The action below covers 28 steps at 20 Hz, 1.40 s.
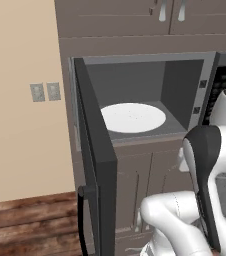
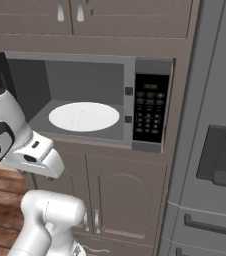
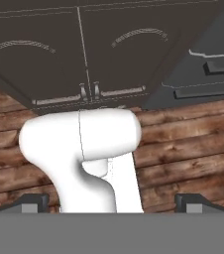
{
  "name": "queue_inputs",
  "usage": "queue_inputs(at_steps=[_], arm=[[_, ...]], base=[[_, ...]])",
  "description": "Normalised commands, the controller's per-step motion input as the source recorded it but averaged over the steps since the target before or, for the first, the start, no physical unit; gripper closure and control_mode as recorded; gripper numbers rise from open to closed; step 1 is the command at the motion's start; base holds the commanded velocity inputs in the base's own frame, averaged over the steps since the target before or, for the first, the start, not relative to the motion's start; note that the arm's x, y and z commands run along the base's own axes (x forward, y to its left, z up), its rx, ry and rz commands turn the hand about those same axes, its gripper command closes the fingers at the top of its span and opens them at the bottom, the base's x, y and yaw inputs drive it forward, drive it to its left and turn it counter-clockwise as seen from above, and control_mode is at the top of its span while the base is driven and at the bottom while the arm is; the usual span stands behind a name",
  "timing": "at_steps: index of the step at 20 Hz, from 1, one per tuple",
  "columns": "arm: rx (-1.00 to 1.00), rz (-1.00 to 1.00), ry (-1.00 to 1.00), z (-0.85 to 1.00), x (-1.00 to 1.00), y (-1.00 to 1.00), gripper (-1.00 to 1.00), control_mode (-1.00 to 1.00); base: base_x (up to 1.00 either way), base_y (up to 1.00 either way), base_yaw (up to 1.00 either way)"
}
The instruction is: Place the sponge inside the microwave to prepare for sanitizing.
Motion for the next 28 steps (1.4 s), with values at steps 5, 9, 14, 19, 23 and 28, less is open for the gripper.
queue_inputs(at_steps=[5, 9, 14, 19, 23, 28], arm=[[0.00, 0.02, 0.02, 0.00, 0.00, 0.14, -1.00, -1.00], [0.00, 0.00, 0.00, 0.00, 0.00, 0.00, -1.00, -1.00], [0.00, 0.00, 0.00, 0.00, 0.00, 0.00, -1.00, -1.00], [0.00, 0.00, 0.00, 0.00, 0.00, 0.00, -1.00, -1.00], [0.00, 0.00, 0.00, 0.00, 0.00, 0.00, -1.00, 1.00], [0.00, 0.00, 0.00, 0.00, 0.00, 0.00, -1.00, 1.00]], base=[[0.00, 0.00, 0.00], [0.00, 0.00, 0.00], [0.00, 0.00, 0.00], [0.00, 0.00, 0.00], [0.00, 0.00, 0.00], [0.00, 0.00, 0.00]])
